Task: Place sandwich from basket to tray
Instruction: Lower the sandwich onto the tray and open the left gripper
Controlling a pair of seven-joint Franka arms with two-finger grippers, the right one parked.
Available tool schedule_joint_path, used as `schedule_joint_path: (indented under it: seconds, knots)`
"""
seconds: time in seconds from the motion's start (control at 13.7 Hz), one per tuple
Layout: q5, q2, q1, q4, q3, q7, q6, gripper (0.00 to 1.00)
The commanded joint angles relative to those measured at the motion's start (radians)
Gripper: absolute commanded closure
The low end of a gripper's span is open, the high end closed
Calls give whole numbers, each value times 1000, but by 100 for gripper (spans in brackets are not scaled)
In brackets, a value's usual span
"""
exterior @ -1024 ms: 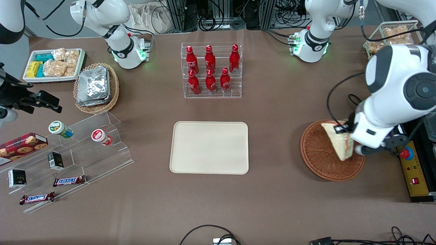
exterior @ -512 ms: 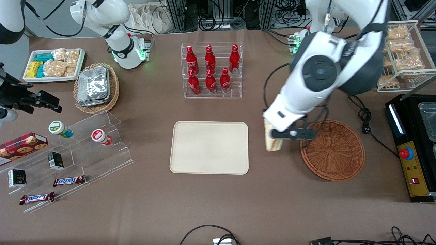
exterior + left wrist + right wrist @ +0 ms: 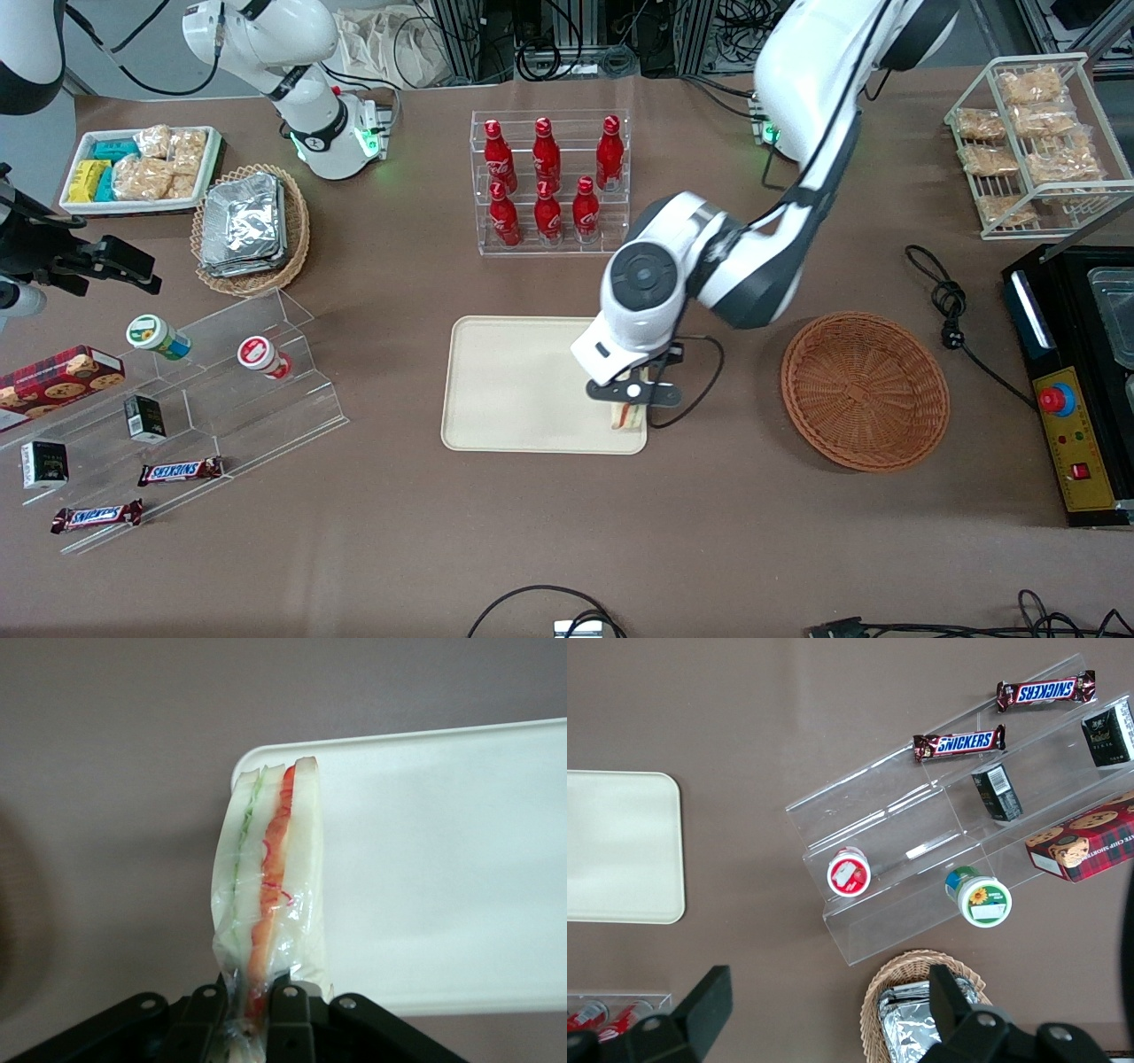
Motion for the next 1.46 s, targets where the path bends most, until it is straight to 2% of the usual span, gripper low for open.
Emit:
schedule_joint_path:
  seconds: [0.0, 0.29, 0.37, 0.44, 0.73, 1.02, 1.17, 1.39]
  knots:
    - [104, 77, -14, -18, -26, -89, 122, 100]
    - [122, 98, -14, -40, -26, -83, 161, 100]
    - [122, 98, -14, -40, -26, -83, 161, 74]
    - [128, 97, -14, -43, -25, -85, 161, 1]
    - [125, 80, -12, -43, -26, -99, 162, 0]
    - [102, -61, 26, -110, -23, -126, 164, 0]
    - [37, -176, 87, -176, -14, -113, 162, 0]
    - [-36, -354, 240, -271, -2, -82, 147, 0]
